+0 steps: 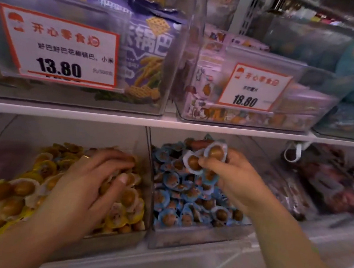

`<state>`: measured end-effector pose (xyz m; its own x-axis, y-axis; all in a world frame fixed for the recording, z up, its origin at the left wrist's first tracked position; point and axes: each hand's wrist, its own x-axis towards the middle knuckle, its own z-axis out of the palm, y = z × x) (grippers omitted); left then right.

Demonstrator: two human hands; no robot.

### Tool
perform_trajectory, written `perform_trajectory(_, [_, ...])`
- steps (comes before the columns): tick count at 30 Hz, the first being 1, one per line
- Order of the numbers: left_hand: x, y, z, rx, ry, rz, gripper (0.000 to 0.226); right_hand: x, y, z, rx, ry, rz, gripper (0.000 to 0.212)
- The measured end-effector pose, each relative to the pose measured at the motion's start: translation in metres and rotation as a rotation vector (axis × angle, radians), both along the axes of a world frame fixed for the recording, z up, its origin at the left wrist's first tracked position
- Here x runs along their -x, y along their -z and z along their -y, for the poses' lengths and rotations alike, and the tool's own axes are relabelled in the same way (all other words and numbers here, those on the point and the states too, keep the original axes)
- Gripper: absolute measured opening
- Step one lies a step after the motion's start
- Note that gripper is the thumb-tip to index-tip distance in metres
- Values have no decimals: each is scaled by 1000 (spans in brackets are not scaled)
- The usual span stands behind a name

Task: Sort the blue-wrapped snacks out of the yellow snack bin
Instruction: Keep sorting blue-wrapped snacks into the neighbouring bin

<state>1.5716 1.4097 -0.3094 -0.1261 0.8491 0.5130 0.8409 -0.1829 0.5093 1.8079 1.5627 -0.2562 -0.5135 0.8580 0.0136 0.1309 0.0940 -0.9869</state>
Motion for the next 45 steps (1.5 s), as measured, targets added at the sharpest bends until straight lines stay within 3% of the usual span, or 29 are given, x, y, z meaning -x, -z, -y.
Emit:
perform_trajectory(3, [14, 6, -1, 176, -31, -97, 50, -43, 4, -23, -78, -208, 364, 23])
perform_trajectory(5, [21, 9, 1, 288, -32, -160, 56, -58, 11, -30, -53, -204, 469, 28])
perform_trajectory(8, [29, 13, 2, 411, -11, -238, 60, -56, 21, -34, -188, 72, 386, 12])
perform_trajectory(12, [40, 13, 10, 407, 5, -252, 47, -34, 18, -23, -401, 289, 208, 30])
perform_trajectory(15, [48, 7, 23, 370, -49, -267, 39, -3, 8, 5, -583, 279, 135, 27])
perform_trajectory(18, [55, 9, 37, 389, -101, -306, 46, 42, -5, 51, -723, 110, 111, 16])
perform_trajectory(23, [62, 14, 49, 382, -123, -299, 46, 162, -1, 65, -600, -416, 499, 26])
perform_trajectory(26, [61, 19, 50, 377, -146, -297, 45, 241, 17, 45, -614, -540, 719, 26])
perform_trajectory(29, [60, 25, 50, 387, -174, -296, 48, 294, 44, 30, -584, -642, 795, 25])
perform_trajectory(35, [55, 26, 48, 512, -181, -250, 54, 329, 85, 23, -478, -694, 947, 66])
perform_trajectory(39, [50, 32, 54, 536, -169, -222, 72, 333, 74, 10, -469, -769, 1117, 76])
perform_trajectory(41, [49, 32, 56, 572, -153, -221, 79, 334, 71, 11, -434, -792, 1148, 69])
perform_trajectory(45, [53, 28, 55, 609, -115, -147, 62, 340, 68, 14, -330, -759, 1114, 73])
